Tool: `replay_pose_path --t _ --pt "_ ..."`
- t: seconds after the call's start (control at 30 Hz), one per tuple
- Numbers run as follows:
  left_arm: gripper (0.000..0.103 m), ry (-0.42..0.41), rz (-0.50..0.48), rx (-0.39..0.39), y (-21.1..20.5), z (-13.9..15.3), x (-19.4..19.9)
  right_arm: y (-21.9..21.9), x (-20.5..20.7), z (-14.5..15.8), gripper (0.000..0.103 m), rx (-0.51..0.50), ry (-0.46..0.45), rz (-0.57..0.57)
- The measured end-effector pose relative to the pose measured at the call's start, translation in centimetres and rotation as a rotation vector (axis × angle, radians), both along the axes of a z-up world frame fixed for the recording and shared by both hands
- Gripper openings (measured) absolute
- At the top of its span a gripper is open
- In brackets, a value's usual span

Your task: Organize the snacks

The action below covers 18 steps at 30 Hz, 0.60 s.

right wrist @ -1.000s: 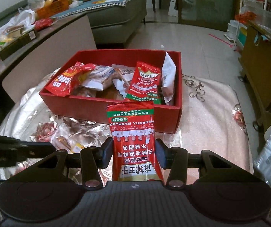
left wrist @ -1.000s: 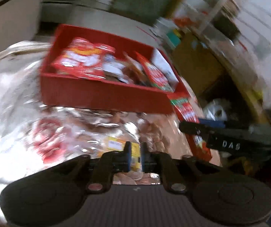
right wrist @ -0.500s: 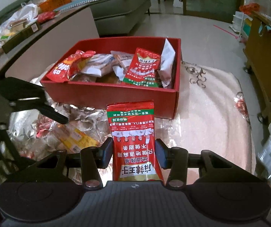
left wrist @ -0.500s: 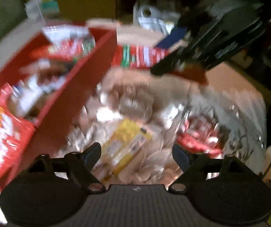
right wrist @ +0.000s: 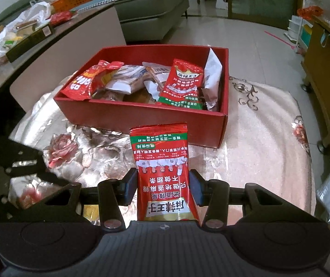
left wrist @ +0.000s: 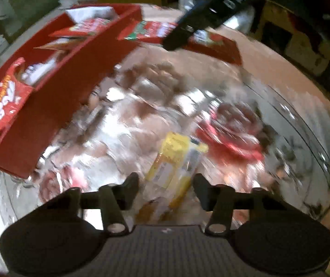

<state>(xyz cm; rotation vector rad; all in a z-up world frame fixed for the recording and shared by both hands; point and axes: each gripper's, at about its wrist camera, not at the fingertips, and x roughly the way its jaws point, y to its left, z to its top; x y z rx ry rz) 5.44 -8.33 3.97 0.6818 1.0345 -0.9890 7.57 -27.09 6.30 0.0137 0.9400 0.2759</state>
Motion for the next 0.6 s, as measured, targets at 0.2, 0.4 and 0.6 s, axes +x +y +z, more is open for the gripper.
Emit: replay_pose_path --t 0.2,0.4,0.6 --pt "0.069 -0.022 -0.190 0.118 -1.2 -0.5 0.0 0.5 -0.8 -0.2 0.056 -0.003 0.013 0.026" --pt "0.040 0.016 0.017 0.056 -0.3 -0.3 -0.6 0.2 -0.3 -0.1 0.056 0.004 0.007 0.021" --pt "0.023 0.154 0.333 -0.105 1.6 0.7 -0.6 0.0 -0.8 0.7 0.056 0.010 -0.018 0.021"
